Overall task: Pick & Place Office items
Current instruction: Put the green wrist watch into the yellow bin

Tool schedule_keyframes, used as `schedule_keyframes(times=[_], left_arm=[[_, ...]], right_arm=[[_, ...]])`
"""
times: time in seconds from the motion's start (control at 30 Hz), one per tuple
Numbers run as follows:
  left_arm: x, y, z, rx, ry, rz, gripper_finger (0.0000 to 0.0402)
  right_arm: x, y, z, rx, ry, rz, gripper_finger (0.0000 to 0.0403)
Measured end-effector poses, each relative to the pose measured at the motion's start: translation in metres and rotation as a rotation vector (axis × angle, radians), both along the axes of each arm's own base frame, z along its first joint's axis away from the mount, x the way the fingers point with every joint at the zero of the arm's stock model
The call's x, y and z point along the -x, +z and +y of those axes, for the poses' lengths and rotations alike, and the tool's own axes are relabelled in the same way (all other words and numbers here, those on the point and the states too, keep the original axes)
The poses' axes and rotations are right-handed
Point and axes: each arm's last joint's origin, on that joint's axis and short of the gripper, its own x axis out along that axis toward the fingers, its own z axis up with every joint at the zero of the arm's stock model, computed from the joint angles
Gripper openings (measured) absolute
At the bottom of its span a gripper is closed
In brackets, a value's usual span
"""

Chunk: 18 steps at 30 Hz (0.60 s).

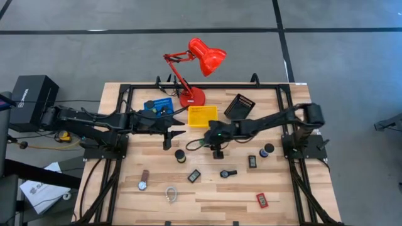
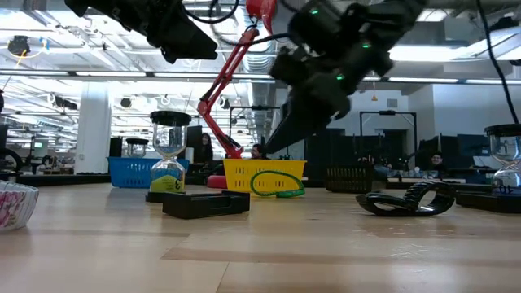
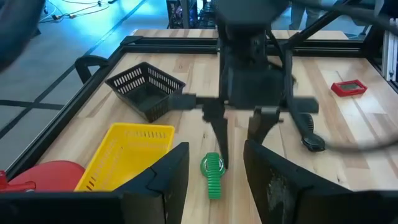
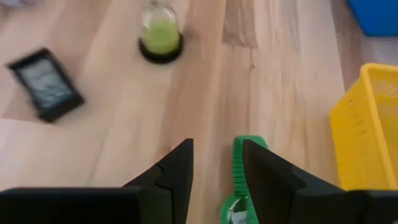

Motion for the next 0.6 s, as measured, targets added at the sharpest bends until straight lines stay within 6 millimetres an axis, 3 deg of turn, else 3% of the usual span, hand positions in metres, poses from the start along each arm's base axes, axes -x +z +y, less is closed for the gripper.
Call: schedule_keyframes(times=[0.27,0.6], left_arm=[[0.000,0.000,0.000,0.063,0.025,-0.011,0.0145],[0.000,0.000,0.000,0.065,0.026,-0.008,0.0147]], right_arm=[[-0.023,0.003,-0.007,0.144,-0.014,0.174,0.0170],[-0.021,0.004,-0.023,0.104,-0.084,0.237,0.0223]])
